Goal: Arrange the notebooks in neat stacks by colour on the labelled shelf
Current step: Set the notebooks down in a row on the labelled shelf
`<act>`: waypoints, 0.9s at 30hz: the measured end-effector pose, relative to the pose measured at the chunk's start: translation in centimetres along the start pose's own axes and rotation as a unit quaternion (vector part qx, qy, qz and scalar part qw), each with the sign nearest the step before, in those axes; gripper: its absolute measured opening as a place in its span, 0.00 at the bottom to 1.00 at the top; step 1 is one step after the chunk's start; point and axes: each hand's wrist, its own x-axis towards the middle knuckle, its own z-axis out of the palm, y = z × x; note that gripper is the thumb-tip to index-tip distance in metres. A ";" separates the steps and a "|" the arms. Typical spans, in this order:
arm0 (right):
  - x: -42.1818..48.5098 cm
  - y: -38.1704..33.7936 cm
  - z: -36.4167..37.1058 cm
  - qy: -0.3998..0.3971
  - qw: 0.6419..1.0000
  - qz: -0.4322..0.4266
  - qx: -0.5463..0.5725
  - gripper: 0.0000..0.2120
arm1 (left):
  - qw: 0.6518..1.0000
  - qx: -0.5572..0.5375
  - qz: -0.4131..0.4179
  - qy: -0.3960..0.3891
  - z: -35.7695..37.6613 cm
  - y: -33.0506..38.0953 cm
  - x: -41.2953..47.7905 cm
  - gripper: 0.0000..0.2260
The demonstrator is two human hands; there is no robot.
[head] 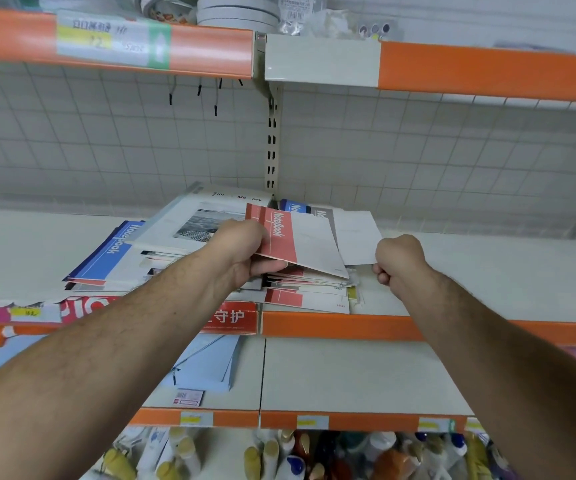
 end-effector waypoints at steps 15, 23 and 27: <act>-3.6 2.6 -1.9 0.060 0.989 0.039 0.126 0.11 | 0.996 -0.045 -0.005 -0.080 -1.4 -2.2 -2.7 0.10; -7.4 1.5 -0.6 0.002 0.993 -0.018 0.115 0.13 | 0.993 -0.085 0.071 0.044 -4.5 -1.8 -6.9 0.11; -9.6 1.7 -0.6 -0.019 0.991 -0.051 0.125 0.16 | 0.980 -0.098 0.082 0.154 -7.5 -2.8 -9.1 0.12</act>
